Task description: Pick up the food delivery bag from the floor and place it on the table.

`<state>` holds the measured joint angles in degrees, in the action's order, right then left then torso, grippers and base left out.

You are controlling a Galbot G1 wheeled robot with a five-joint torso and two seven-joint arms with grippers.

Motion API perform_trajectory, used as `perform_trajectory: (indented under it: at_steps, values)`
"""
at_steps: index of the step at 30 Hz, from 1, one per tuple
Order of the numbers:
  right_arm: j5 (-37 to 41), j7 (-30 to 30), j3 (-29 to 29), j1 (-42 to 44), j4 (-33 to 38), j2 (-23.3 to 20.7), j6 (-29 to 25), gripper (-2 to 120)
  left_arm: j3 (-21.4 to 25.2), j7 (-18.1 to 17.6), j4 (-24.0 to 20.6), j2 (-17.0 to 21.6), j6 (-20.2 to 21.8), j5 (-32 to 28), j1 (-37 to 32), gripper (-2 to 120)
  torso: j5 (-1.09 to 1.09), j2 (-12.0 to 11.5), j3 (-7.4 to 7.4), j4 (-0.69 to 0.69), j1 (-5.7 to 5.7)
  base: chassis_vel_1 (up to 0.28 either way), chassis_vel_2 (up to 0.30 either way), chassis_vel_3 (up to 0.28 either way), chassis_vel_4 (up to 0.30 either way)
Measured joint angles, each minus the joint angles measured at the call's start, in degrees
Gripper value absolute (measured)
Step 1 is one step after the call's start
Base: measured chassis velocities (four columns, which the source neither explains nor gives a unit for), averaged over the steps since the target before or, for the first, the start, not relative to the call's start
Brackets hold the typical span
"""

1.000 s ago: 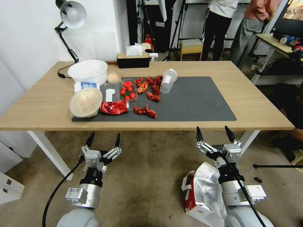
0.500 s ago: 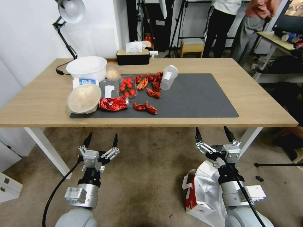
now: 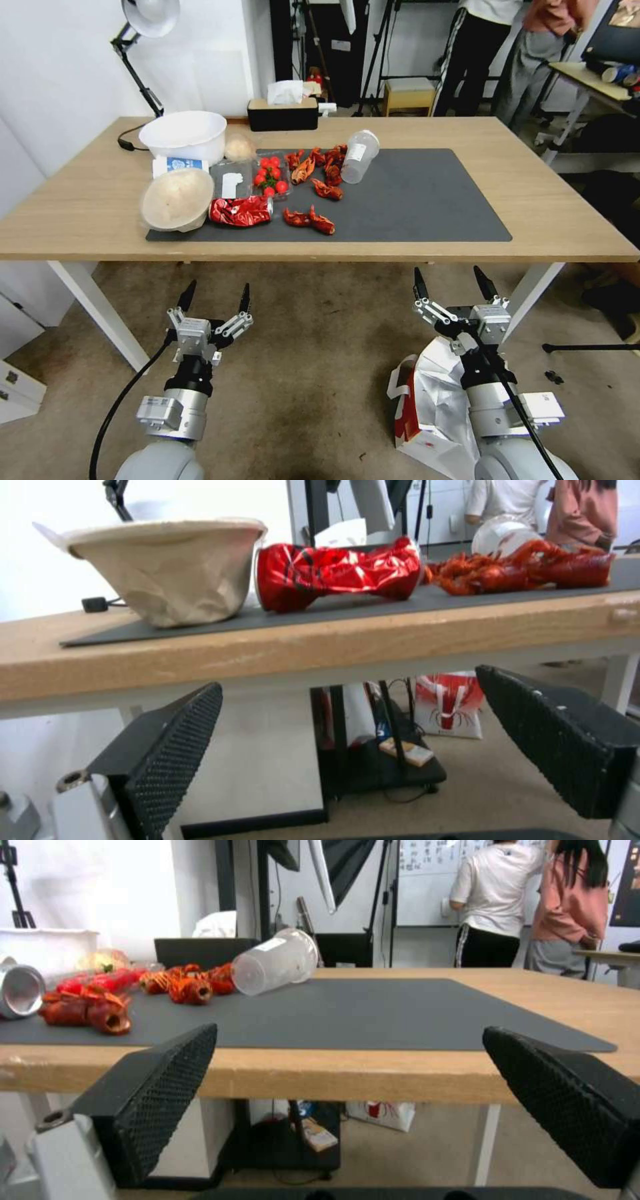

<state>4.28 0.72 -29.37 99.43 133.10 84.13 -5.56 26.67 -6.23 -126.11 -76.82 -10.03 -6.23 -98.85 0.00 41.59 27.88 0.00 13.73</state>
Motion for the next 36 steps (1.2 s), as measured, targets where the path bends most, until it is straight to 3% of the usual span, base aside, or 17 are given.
perform_trajectory:
  at_steps: [36]
  values:
    - [-0.40,0.32,-0.15,0.58,0.40,0.44,-0.35,100,-0.32,0.46,-0.70,-0.23,0.20,0.25,-0.59,95,0.00,-8.31,-4.96,0.00,-3.35,0.000,0.000,0.000,0.000]
